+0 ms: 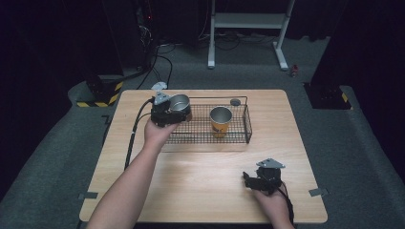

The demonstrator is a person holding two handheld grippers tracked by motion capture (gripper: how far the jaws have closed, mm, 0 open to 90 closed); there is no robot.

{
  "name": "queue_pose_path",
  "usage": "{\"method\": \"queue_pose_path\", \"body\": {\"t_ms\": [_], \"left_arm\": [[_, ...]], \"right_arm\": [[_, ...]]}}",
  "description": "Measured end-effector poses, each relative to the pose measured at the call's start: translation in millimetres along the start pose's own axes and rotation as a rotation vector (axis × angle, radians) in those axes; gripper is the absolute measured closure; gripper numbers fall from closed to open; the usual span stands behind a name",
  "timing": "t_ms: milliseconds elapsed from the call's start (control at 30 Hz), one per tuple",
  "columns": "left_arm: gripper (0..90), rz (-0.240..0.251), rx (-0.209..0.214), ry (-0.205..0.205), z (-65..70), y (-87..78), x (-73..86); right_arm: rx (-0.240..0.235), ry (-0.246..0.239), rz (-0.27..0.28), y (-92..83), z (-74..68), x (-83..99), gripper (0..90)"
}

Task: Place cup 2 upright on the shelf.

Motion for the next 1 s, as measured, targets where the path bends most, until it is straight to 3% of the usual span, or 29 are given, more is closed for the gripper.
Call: {"method": "queue_pose_path", "body": {"t_ms": [367,600,1000], "left_arm": [[18.7,-0.029,-0.022,0.005,-1.7,12.1,5.3],[18.7,-0.029,-0.011,-0.03,-2.6,15.7,6.5],[18.7,-0.069,-0.016,-0.055,-3.7,23.7,12.3]], "right_arm": [[0.0,0.0,0.0,0.0,0.0,0.0,14.3],[-0.001,-0.001,0.001,0.0,0.0,0.0,14.4],[-0.001,-0.001,0.001,0.0,0.0,0.0,14.4]]}}
Point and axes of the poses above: each handheld gripper's, and its own axes: y roughly forward along the jaws, x roughly out of its underside, z roughly to its right, the point moved 1 cm from there along y, roughly forward along the jaws, and after that the axes turned 8 degrees about -y, right-handed, at the moved point
